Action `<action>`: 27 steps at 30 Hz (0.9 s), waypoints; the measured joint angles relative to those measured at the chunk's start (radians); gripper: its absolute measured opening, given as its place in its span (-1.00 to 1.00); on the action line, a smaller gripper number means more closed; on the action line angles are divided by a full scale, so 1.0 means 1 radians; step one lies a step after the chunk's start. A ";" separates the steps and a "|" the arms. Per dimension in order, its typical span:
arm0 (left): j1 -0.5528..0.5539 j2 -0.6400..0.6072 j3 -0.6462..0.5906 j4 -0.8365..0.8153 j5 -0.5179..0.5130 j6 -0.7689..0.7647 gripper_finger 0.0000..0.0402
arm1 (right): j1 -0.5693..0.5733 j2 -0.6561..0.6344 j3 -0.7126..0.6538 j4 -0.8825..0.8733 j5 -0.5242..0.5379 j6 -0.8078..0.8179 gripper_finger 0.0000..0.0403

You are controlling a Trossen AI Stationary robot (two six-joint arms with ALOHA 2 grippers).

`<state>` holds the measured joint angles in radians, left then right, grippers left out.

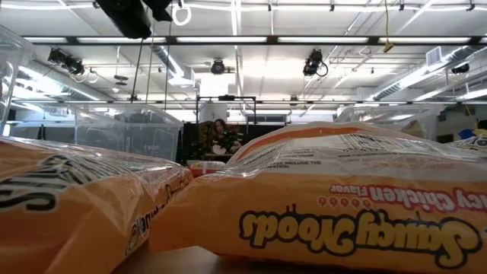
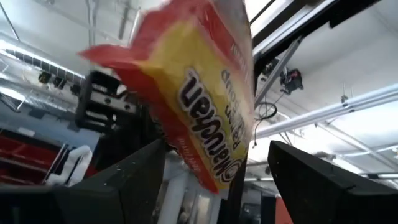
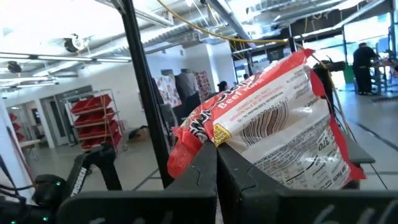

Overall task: Sort Maruchan noodles
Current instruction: Put the orange noodle pack into the top left transparent bin

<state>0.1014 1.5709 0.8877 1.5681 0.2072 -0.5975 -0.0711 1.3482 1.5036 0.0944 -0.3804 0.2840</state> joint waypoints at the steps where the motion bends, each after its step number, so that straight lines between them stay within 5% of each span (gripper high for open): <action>1: 0.002 0.001 0.006 -0.004 0.007 0.000 0.44 | 0.000 0.006 0.000 0.003 0.011 0.001 -1.00; 15: 0.048 0.009 0.082 -0.188 0.020 -0.009 0.44 | 0.006 0.027 0.000 0.118 0.016 0.011 -1.00; 27: 0.038 0.026 0.082 0.005 0.107 -0.099 0.44 | 0.006 0.025 0.000 0.078 0.040 0.008 -1.00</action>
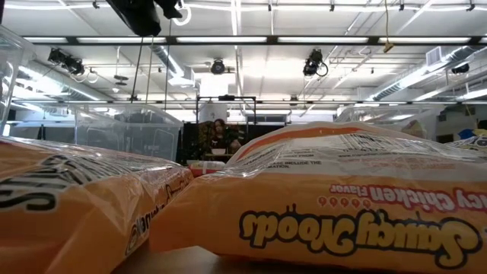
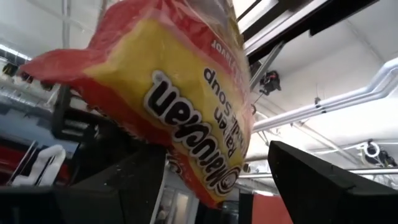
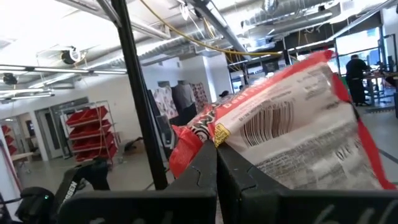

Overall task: Sort Maruchan noodles
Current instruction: Put the orange noodle pack into the top left transparent bin

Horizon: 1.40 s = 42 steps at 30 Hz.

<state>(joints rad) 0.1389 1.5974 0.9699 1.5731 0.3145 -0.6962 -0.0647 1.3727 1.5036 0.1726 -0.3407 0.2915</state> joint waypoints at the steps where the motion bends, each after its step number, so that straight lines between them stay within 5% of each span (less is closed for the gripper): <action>1: -0.004 0.000 0.000 0.000 -0.005 0.000 0.44 | 0.000 0.000 0.000 0.000 0.002 -0.004 -1.00; 10: 0.001 0.001 0.075 -0.169 -0.046 0.030 0.44 | 0.025 0.035 -0.001 0.044 -0.005 0.001 -1.00; 17: -0.012 0.001 0.099 -0.100 0.009 0.047 0.44 | 0.034 0.032 0.000 0.066 -0.026 0.003 -1.00; 24: -0.012 0.008 0.100 -0.204 0.008 0.042 0.44 | 0.055 0.032 0.000 0.146 -0.025 0.005 -1.00; 42: -0.026 0.006 0.099 -0.008 0.105 -0.056 0.44 | 0.029 0.033 0.000 0.063 0.041 0.002 -1.00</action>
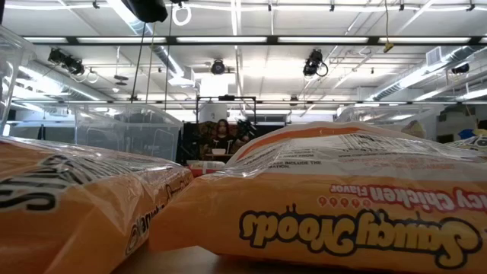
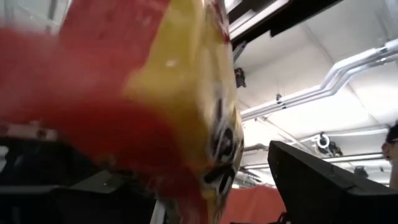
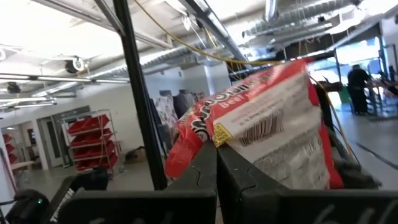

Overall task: Sort Maruchan noodles
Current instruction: Put the orange noodle pack into the top left transparent bin

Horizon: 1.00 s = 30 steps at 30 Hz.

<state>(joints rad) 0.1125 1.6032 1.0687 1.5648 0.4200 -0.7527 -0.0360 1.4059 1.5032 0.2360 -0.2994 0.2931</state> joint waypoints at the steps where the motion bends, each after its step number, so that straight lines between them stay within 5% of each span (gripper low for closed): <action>1: 0.001 0.000 0.000 0.008 -0.002 0.000 0.44 | 0.000 0.000 0.000 -0.013 0.004 0.000 -1.00; 6: 0.002 -0.008 0.000 0.006 -0.041 0.003 0.36 | 0.000 0.000 0.000 -0.064 0.041 -0.008 -1.00; 10: 0.013 -0.009 0.000 -0.013 -0.015 -0.002 0.06 | 0.000 0.000 0.000 -0.074 0.045 -0.009 -0.93; 14: 0.039 -0.020 0.000 -0.076 0.013 -0.007 -0.34 | 0.000 -0.006 0.000 -0.078 0.046 -0.023 -0.73; 20: 0.102 -0.081 0.000 -0.247 0.118 -0.022 -0.34 | -0.008 -0.067 0.000 -0.148 0.064 -0.073 -0.33; 25: 0.209 -0.249 0.000 -0.669 0.207 0.053 -0.34 | -0.020 -0.176 0.000 -0.317 0.173 -0.135 -0.05; 30: 0.374 -0.425 0.045 -1.304 0.207 0.248 -0.33 | -0.017 -0.260 0.000 -0.532 0.285 -0.137 0.04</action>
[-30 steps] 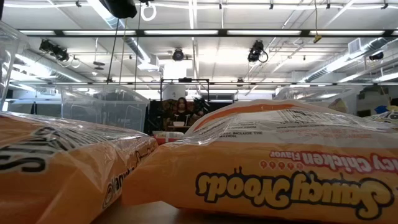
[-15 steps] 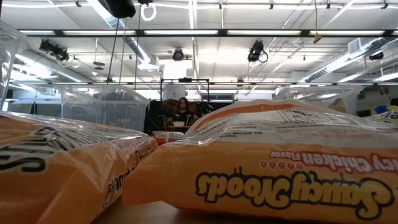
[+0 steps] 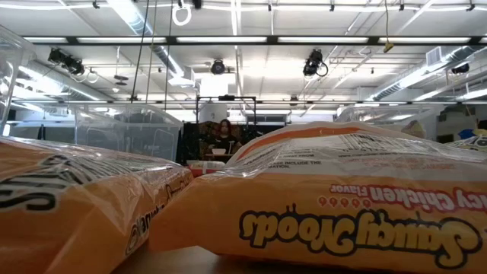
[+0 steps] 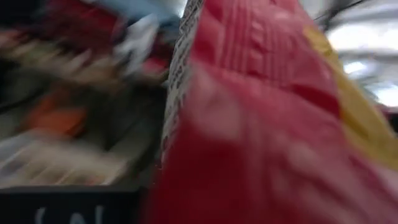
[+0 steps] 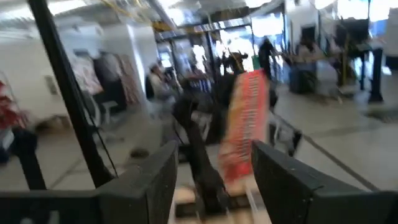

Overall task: Sort Maruchan noodles
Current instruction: Put the orange noodle pack into the top left transparent bin

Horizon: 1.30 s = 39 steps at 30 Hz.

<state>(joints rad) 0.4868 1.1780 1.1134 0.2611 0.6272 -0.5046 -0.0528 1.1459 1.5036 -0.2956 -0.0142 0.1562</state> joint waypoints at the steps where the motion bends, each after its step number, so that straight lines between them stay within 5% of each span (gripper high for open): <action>1: 0.035 -0.023 0.028 -0.149 -0.004 0.054 -0.33 | 0.004 -0.010 0.000 -0.040 0.019 0.001 0.04; 4: 0.126 -0.057 0.138 -0.616 -0.078 0.242 -0.33 | 0.016 -0.022 0.000 -0.145 0.073 0.005 0.01; 7: 0.188 -0.046 0.249 -1.050 -0.256 0.440 -0.32 | 0.027 -0.020 0.000 -0.211 0.100 0.004 0.00; 14: 0.252 0.013 0.298 -1.586 -0.705 0.675 -0.32 | 0.027 0.031 0.000 -0.260 0.101 -0.033 -0.01; 17: 0.257 0.036 0.235 -1.649 -0.779 0.713 -0.31 | 0.027 0.050 0.000 -0.267 0.101 -0.054 -0.01; 27: 0.186 0.148 -0.062 -1.494 -0.985 0.825 -0.31 | 0.027 0.059 0.000 -0.300 0.100 -0.065 -0.01; 39: 0.184 0.393 0.006 -1.562 -0.845 0.923 -0.31 | 0.027 0.060 0.000 -0.306 0.092 -0.054 -0.01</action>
<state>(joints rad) 0.6706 1.5713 1.1199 -1.3004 -0.2176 0.4182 -0.0257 1.2060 1.5036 -0.6013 0.0776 0.1021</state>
